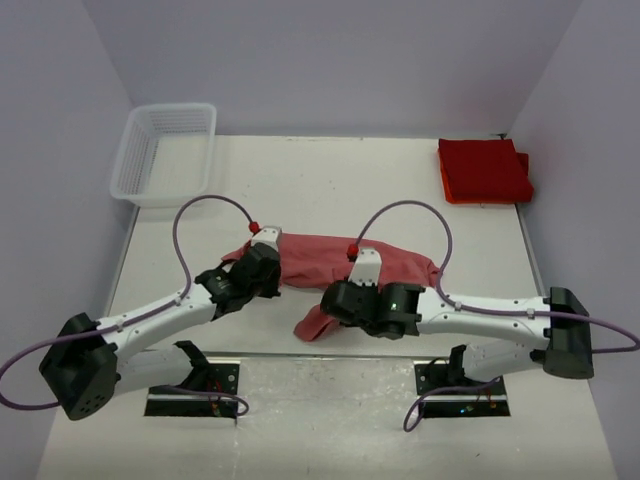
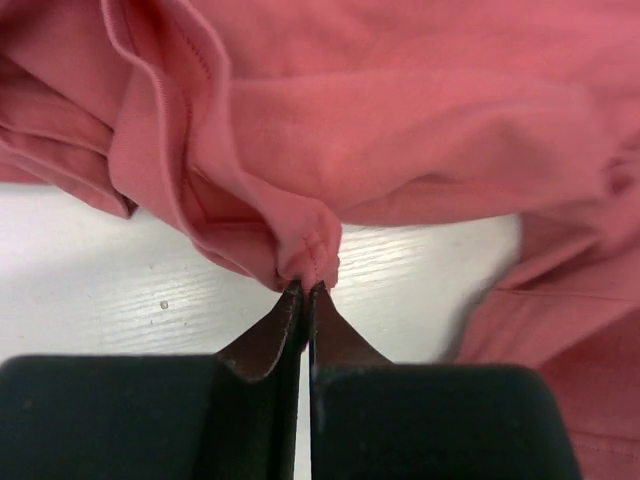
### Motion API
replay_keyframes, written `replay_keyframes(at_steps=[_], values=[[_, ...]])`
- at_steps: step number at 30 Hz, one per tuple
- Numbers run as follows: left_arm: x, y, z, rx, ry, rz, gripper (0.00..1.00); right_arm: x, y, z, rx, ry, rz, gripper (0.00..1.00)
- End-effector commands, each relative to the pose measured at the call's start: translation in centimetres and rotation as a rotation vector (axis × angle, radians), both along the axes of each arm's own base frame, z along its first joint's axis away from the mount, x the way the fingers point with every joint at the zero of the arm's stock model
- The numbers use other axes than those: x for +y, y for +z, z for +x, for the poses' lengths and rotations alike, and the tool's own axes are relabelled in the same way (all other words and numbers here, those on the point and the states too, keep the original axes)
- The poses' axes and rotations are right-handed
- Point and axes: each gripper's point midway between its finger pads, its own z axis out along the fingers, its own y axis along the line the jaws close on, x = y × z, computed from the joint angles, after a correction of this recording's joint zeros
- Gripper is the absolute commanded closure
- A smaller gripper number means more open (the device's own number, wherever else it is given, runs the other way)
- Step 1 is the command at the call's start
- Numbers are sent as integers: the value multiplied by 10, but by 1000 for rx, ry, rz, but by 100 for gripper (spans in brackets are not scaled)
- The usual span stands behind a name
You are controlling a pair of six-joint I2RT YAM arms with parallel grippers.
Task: Fold and stack the t-shirts
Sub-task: Flatten out the tshirt
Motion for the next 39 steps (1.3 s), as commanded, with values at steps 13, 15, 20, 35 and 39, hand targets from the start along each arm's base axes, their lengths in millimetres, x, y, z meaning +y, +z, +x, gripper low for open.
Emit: replay_keyframes(at_steps=[13, 15, 20, 35, 39], values=[[29, 257, 85, -451, 249, -58, 100, -98, 246, 203, -554, 9, -244, 100], [40, 264, 91, -448, 281, -13, 100, -114, 285, 215, -625, -27, -250, 100], [90, 335, 92, -558, 419, 16, 100, -138, 377, 219, -788, -63, -209, 100], [151, 496, 7, -950, 408, -154, 100, -203, 528, 92, -1176, -20, -47, 100], [158, 521, -12, -1024, 378, -193, 100, -219, 557, 44, -1298, 25, 36, 100]])
